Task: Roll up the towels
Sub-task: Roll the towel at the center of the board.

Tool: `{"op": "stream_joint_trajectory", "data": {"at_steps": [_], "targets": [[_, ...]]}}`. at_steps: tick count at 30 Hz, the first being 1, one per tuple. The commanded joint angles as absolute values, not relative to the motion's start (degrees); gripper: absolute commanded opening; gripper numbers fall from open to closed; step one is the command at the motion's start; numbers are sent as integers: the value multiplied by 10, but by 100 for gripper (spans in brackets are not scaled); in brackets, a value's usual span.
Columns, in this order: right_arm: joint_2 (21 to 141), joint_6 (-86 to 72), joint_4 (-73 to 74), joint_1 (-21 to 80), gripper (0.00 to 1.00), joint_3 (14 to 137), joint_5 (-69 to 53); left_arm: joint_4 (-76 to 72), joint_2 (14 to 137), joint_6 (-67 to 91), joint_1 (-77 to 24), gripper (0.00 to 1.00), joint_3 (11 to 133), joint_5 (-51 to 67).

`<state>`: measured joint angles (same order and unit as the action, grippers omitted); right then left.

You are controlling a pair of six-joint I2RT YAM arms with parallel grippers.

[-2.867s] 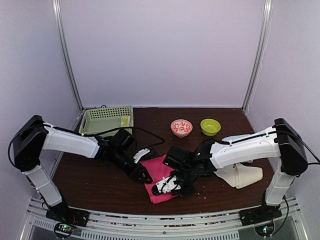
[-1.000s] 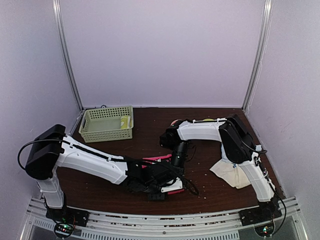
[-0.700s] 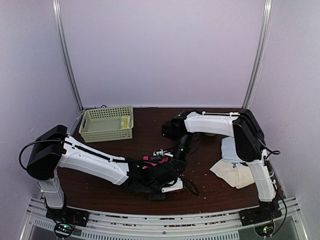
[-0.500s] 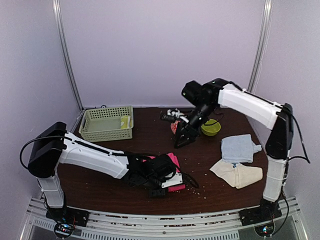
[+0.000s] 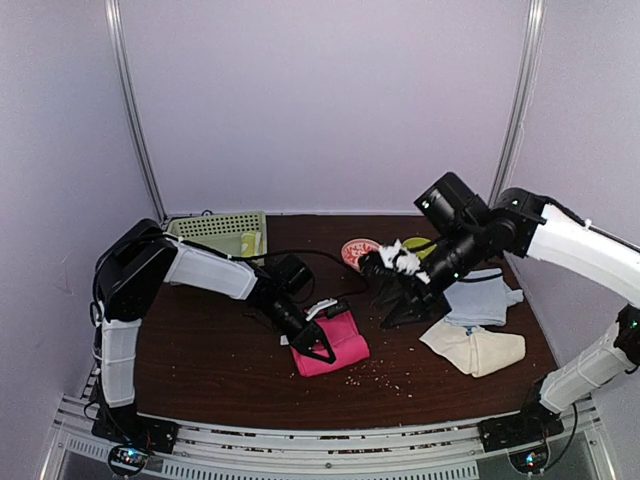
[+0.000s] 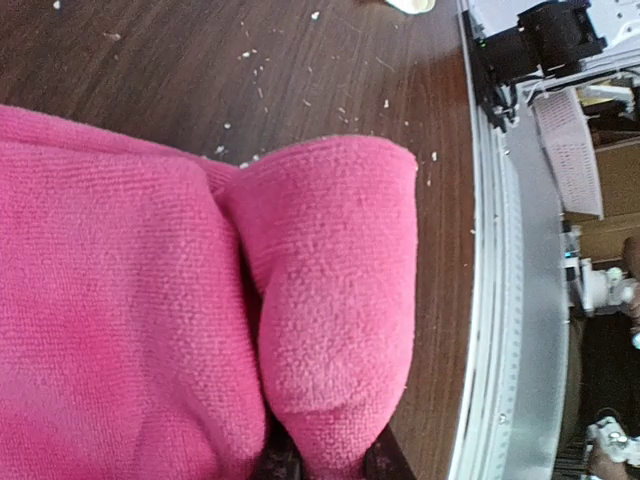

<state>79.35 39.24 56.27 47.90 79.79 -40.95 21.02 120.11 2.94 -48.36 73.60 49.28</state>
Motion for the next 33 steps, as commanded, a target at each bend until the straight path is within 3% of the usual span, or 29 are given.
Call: {"op": "stream_joint_trajectory", "data": {"at_steps": [1, 10, 19, 21, 24, 26, 29, 33], "targets": [[813, 374, 428, 547, 41, 691, -218, 259, 1272, 54, -476, 7, 750, 574], [915, 405, 248, 606, 53, 617, -69, 268, 1281, 50, -475, 7, 751, 550], [1013, 455, 214, 615, 54, 624, -53, 273, 1280, 46, -475, 6, 750, 535], [1031, 463, 216, 615, 50, 623, -54, 278, 1280, 41, -476, 6, 753, 534], [1052, 471, 239, 616, 29, 633, -65, 288, 1276, 32, -476, 8, 757, 532], [1058, 474, 274, 616, 17, 641, -85, 289, 1258, 27, -475, 14, 752, 515], [1057, 474, 332, 616, 10, 651, -118, 278, 1208, 50, -475, 28, 737, 442], [1044, 462, 418, 616, 7, 666, -175, 225, 1100, 97, -475, 35, 685, 366]]}}
